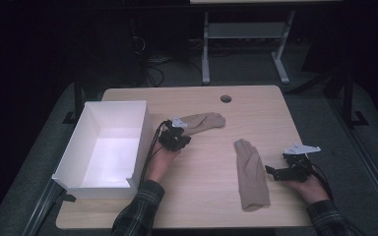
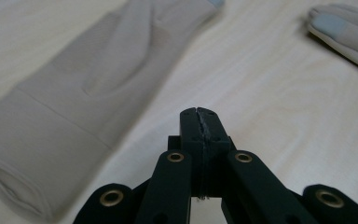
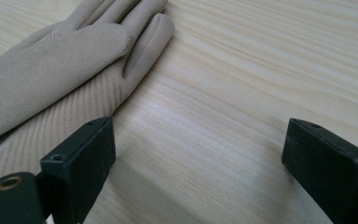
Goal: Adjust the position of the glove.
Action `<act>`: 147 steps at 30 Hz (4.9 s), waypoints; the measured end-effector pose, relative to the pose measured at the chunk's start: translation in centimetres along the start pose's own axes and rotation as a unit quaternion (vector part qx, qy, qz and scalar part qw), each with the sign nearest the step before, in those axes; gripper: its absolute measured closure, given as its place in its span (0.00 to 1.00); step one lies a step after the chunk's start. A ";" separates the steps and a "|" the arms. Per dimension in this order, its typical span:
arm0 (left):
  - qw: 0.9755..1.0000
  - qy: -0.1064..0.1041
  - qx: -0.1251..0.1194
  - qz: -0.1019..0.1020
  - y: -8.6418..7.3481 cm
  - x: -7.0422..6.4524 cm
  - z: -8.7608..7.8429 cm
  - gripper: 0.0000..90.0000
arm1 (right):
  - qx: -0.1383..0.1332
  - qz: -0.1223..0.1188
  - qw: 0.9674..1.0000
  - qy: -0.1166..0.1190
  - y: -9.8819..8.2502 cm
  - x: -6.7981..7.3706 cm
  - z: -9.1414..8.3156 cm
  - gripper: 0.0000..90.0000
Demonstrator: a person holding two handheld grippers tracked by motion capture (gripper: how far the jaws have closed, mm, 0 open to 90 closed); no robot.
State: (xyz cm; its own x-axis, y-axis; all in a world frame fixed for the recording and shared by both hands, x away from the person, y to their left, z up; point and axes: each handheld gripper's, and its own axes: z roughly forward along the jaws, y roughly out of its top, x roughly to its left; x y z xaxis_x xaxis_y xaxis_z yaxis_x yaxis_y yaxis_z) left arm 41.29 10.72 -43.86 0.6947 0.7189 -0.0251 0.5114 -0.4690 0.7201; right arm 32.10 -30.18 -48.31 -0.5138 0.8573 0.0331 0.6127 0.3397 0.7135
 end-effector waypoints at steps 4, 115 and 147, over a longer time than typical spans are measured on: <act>1.000 0.016 -0.003 0.009 1.4 1.0 1.0 1.00 | 0.000 -0.002 1.000 0.001 0.0 0.0 0.0 0.10; 0.988 -0.137 0.068 0.016 -6.7 -6.3 -3.6 1.00 | -0.001 -0.002 1.000 -0.001 0.0 0.0 0.0 0.10; 0.999 -0.029 0.038 -0.021 -5.6 -3.4 -2.1 0.66 | -0.001 -0.002 1.000 -0.002 0.0 0.0 0.0 0.10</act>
State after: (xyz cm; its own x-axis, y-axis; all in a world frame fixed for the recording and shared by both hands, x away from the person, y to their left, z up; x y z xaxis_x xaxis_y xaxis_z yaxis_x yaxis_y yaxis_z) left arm 34.96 12.01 -46.33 0.6986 0.7089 -0.0965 0.5762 -0.4776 0.6633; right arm 32.13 -30.16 -48.32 -0.5144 0.8571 0.0281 0.6090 0.3420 0.7156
